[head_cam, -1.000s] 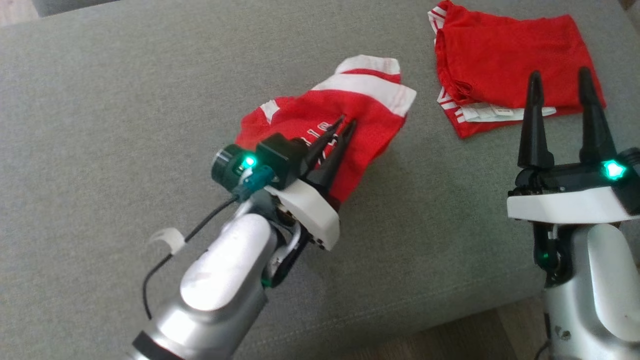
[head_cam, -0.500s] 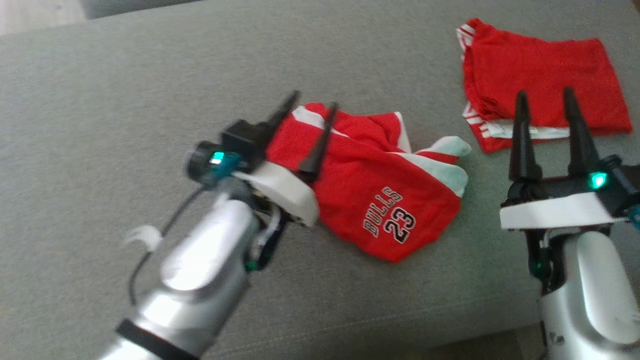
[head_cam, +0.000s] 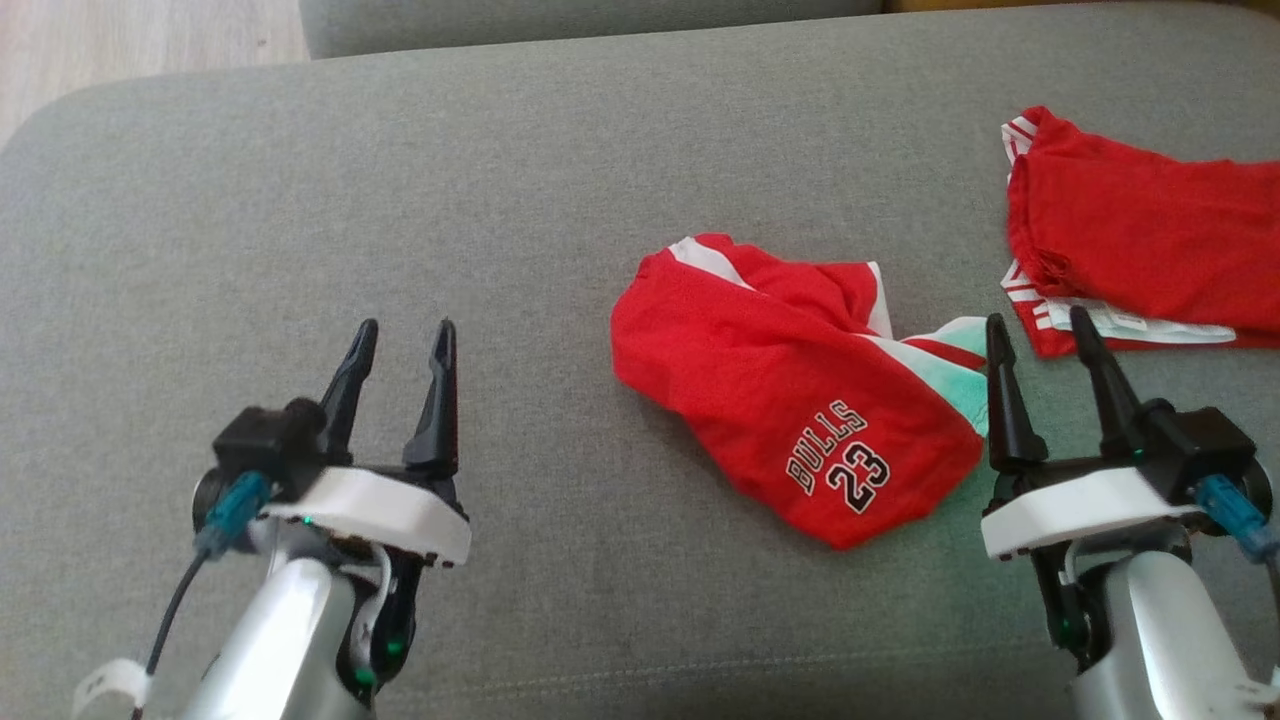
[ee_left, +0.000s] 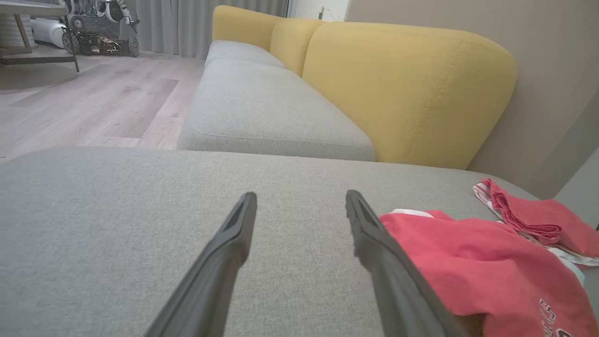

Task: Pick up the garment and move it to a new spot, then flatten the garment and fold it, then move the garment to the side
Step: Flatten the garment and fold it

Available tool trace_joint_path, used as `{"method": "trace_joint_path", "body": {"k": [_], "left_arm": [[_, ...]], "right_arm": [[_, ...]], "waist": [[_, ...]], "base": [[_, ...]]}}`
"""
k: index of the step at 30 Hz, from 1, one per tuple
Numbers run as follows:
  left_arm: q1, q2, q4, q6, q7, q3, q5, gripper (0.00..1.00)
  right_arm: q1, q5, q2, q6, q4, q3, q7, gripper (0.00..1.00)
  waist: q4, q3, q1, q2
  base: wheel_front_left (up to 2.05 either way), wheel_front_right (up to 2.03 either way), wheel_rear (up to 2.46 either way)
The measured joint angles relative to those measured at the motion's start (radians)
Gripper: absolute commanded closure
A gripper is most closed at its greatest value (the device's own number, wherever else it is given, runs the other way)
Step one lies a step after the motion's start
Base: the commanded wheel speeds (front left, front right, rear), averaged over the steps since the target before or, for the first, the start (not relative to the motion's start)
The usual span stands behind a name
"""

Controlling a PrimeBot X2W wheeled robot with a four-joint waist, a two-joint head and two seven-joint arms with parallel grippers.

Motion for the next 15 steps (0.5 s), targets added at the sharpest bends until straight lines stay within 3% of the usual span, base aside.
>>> {"method": "trace_joint_path", "body": {"k": [6,15], "left_arm": [[0.013,-0.040,-0.017,-0.030,0.000,0.049,0.038,0.00],[0.013,-0.083,-0.006,-0.086,0.000,0.101,0.090,0.00]], "right_arm": [[0.000,-0.017,0.000,0.000,0.019,-0.015,0.040,0.00],[-0.003,-0.071,0.000,0.000,0.144,-0.029,0.151,0.00]], "waist": [[-0.005,0.006,0.0000,0.0000],[-0.009,0.036,0.0000,0.0000]], "base": [[0.00,0.00,0.00],[0.00,0.00,0.00]]}}
